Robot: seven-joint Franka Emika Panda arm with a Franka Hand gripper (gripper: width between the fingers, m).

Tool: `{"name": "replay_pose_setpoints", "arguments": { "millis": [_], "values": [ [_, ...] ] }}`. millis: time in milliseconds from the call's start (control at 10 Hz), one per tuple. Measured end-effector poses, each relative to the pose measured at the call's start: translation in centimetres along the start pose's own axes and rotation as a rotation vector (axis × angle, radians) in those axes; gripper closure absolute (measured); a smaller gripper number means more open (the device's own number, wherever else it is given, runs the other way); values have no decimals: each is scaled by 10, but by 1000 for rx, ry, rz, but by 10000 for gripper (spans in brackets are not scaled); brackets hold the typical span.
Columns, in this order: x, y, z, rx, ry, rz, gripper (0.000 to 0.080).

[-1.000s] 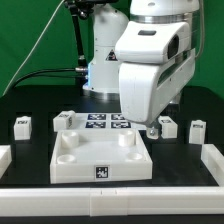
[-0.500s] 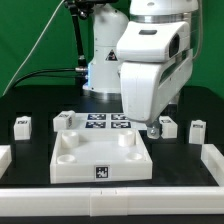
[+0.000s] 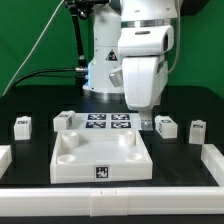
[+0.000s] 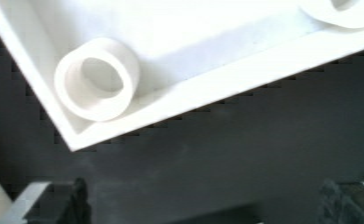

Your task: Assemble one leg

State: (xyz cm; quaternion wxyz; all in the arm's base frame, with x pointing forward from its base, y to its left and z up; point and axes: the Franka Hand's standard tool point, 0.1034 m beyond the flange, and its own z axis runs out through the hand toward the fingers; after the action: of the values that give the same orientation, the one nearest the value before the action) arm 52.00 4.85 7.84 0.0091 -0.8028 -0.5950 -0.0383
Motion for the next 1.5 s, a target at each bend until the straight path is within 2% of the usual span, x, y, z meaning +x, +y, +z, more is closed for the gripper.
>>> {"name": "replay_pose_setpoints", "arguments": {
  "millis": [400, 500, 700, 800, 900, 1300, 1500],
  "values": [
    [-1, -1, 1, 0, -2, -14, 150],
    [-7, -10, 6, -14, -14, -158, 150],
    [-17, -38, 14, 5, -56, -289, 150],
    [-22, -43, 16, 13, -71, -332, 150],
    [-30, -42, 17, 20, -77, -328, 150],
    [-31, -42, 17, 21, -77, -326, 150],
    [-55, -49, 20, 24, -75, -408, 150]
  ]
}}
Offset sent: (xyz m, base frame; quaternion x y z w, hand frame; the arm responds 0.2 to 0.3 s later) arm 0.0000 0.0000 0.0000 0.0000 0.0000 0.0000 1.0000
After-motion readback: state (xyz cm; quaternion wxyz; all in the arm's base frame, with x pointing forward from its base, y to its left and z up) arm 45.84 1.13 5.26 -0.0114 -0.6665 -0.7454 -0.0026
